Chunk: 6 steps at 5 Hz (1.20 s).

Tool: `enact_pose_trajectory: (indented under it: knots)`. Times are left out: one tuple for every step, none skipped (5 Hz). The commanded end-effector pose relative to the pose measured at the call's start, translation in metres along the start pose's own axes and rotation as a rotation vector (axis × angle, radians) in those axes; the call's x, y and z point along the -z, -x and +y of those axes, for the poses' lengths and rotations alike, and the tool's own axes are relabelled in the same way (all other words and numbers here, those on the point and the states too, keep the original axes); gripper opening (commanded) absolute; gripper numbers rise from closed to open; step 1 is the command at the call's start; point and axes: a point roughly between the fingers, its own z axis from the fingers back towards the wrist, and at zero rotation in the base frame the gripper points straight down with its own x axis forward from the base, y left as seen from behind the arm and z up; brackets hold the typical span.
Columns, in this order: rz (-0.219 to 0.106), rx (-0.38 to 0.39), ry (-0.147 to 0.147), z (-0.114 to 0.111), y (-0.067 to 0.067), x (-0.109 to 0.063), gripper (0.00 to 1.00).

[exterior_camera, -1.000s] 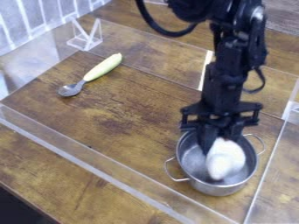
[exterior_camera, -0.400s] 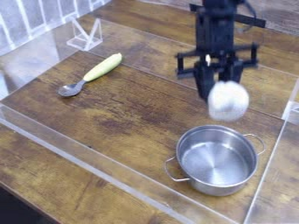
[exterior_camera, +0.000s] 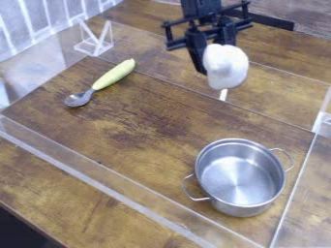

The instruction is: Remove the mushroom from the silver pot and put it on the table

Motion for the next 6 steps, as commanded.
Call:
enact_pose_trajectory:
  knots:
    - [-0.044,-0.011,0.114,0.004,0.017,-0.028,0.00]
    - [-0.043,-0.090,0.160,0.005,0.032,-0.019,0.00]
    - [-0.040,-0.162,0.197,-0.003,0.040,-0.013,0.00]
    - [-0.042,-0.205,0.216,-0.011,0.040,-0.008,0.00]
    - [-0.047,-0.268,0.239,-0.010,0.036,-0.008,0.00]
    - [-0.052,-0.324,0.256,-0.008,0.034,-0.006,0.00]
